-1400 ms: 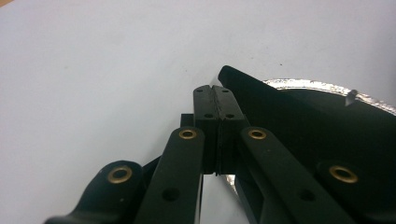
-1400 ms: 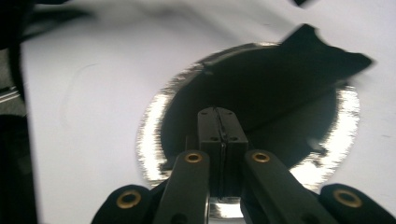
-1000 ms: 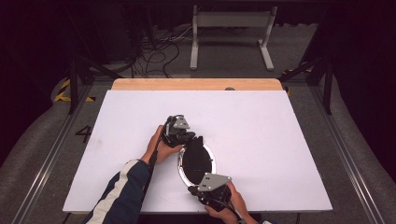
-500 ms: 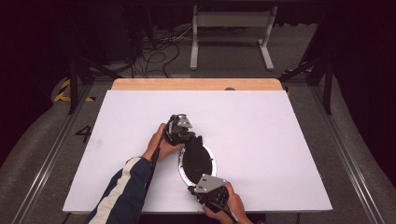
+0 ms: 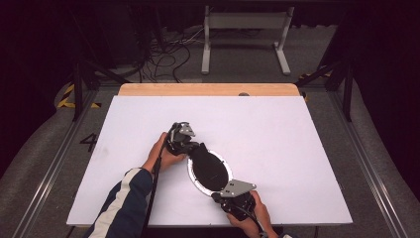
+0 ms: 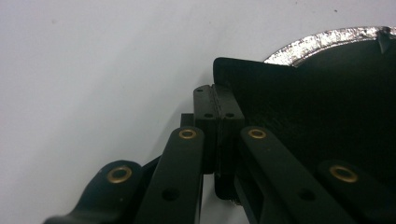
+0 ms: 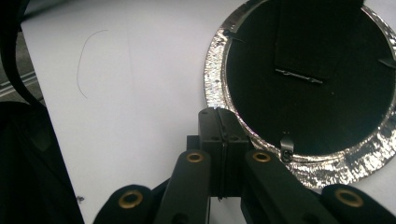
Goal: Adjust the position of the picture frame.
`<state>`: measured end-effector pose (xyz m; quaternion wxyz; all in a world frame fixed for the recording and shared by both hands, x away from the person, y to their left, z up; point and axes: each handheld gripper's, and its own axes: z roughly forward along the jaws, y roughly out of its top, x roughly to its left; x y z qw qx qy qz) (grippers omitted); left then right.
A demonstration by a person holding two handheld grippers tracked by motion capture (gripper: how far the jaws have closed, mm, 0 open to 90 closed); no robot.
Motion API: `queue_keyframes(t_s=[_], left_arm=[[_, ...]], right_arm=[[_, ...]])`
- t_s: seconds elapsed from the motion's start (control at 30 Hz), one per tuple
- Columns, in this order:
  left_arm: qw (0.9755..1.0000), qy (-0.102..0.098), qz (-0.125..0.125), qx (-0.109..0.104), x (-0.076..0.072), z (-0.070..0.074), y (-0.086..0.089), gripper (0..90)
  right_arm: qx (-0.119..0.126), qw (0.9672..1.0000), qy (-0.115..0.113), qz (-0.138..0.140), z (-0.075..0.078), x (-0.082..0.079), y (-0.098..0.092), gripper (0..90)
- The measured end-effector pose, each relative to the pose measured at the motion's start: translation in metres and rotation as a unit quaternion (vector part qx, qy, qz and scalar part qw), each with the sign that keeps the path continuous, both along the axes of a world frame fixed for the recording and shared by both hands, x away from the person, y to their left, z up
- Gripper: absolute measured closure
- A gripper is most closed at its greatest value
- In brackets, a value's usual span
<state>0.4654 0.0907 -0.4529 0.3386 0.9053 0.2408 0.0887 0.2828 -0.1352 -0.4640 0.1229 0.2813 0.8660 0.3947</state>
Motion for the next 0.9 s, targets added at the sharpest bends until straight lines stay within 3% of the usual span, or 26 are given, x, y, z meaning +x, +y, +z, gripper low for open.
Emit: queue_keyframes(t_s=[0.47,0.9], left_arm=[[0.9998,0.004,0.003,-0.017,-0.005,-0.003,0.011,90.0],[0.9996,0.002,0.0,-0.027,-0.006,-0.005,0.014,90.0]], right_arm=[[0.004,0.9999,0.009,-0.004,0.001,0.006,-0.013,90.0],[0.003,0.9999,0.008,-0.01,0.0,0.005,-0.012,90.0]])
